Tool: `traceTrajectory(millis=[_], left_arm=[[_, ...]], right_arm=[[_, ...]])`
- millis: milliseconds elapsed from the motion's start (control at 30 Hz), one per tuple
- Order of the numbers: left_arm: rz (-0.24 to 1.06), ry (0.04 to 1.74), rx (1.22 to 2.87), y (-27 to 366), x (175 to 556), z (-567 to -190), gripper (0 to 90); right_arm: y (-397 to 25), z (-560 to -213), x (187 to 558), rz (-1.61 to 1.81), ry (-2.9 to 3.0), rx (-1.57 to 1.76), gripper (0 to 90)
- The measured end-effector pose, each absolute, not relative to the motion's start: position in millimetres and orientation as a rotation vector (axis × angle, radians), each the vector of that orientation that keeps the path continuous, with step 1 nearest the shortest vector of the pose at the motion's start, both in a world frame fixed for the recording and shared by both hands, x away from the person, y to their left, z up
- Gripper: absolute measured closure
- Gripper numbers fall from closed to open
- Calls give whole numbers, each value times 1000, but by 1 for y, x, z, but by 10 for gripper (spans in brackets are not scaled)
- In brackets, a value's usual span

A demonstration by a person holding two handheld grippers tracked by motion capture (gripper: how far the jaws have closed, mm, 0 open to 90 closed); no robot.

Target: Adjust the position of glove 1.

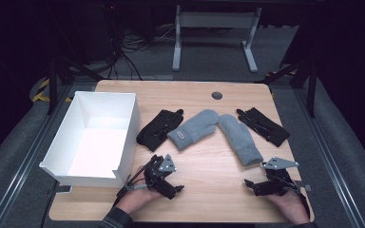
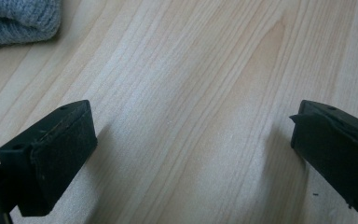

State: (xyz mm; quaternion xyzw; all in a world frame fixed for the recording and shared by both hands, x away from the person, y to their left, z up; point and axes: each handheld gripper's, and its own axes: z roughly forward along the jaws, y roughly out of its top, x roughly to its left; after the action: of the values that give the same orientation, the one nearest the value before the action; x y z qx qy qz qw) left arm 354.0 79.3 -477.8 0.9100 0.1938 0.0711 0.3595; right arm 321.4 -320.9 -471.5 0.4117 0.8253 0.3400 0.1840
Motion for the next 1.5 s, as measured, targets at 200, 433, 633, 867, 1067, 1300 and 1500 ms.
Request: traceTrajectory(millis=[200, 433, 633, 867, 1067, 1300, 1500], left_arm=[[181, 485, 2348, 81, 356, -478, 3], [181, 507, 2349, 82, 357, -477, 3], [186, 531, 2347, 85, 355, -477, 3], [190, 543, 2328, 89, 354, -479, 3], [196, 550, 2327, 92, 353, -479, 3], [195, 550, 2327, 93, 353, -479, 3], [194, 550, 2326, 93, 353, -479, 2]], right_arm=[[-321, -469, 320, 944, 2333, 1170, 56], [-329, -450, 316, 962, 2296, 1184, 253], [-333, -436, 320, 982, 2283, 1180, 415], [-336, -426, 335, 1038, 2328, 1161, 699], [-334, -418, 349, 1073, 2348, 1138, 897], [-328, -414, 364, 1079, 2362, 1122, 900], [-327, -413, 381, 1075, 2359, 1128, 900]])
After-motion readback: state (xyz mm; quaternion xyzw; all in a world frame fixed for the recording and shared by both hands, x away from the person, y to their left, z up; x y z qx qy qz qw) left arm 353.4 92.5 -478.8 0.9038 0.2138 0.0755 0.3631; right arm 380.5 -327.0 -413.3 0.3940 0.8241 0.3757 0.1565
